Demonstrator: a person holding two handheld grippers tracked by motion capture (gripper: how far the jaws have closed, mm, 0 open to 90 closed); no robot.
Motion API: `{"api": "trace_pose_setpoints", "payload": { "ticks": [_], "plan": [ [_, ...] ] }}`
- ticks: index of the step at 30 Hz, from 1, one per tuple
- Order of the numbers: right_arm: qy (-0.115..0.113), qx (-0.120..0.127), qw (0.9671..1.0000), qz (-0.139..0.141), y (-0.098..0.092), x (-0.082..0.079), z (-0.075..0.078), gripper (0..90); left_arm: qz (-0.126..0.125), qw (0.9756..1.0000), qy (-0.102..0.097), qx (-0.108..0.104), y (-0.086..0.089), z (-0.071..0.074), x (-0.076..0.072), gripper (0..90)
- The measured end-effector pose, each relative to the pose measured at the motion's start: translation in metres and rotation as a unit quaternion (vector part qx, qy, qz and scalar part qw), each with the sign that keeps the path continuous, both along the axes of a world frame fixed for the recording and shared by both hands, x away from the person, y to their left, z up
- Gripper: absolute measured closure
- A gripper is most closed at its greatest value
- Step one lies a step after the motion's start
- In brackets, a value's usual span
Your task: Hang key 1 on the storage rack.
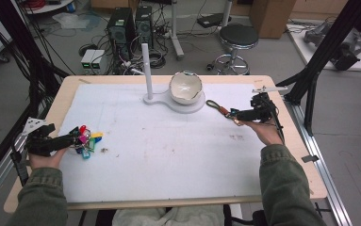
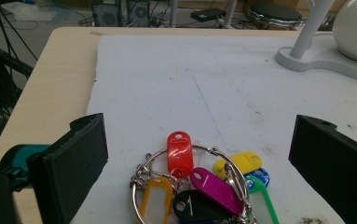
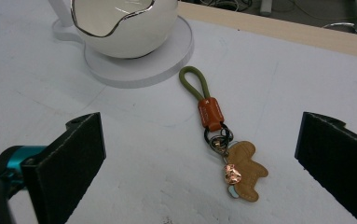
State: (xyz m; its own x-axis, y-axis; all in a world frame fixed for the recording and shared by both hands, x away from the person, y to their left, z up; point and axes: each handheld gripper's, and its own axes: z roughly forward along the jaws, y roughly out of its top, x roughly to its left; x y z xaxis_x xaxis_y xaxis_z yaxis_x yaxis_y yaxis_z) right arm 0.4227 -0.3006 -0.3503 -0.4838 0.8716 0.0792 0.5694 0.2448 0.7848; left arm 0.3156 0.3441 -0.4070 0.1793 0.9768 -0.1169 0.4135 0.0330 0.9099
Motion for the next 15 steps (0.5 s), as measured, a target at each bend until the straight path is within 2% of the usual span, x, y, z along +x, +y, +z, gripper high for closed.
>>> {"api": "trace_pose_setpoints", "payload": {
  "ticks": [8, 10, 12, 13, 15],
  "plan": [
    [0.026, -0.028, 0.9992, 0.007, 0.002, 0.021, 0.009, 0.8, -0.001, 1.0000, 0.001, -0.001, -0.001, -0.001, 0.001, 4.9],
    [0.029, -0.030, 0.9991, 0.009, 0.004, 0.027, 0.011, 0.8, 0.000, 1.0000, 0.002, -0.004, 0.000, 0.000, 0.001, 4.9],
    [0.030, -0.033, 0.9990, 0.009, 0.005, 0.030, 0.011, 0.8, 0.002, 0.9999, 0.001, -0.017, 0.001, 0.000, 0.001, 4.8],
    [0.038, -0.044, 0.9982, 0.010, 0.008, 0.036, 0.011, 0.8, 0.002, 0.9999, 0.000, -0.016, 0.001, 0.000, 0.001, 4.8],
    [0.041, -0.049, 0.9978, 0.015, 0.010, 0.042, 0.011, 0.8, 0.002, 0.9999, 0.001, -0.016, 0.001, 0.000, 0.001, 4.9]
  ]
}}
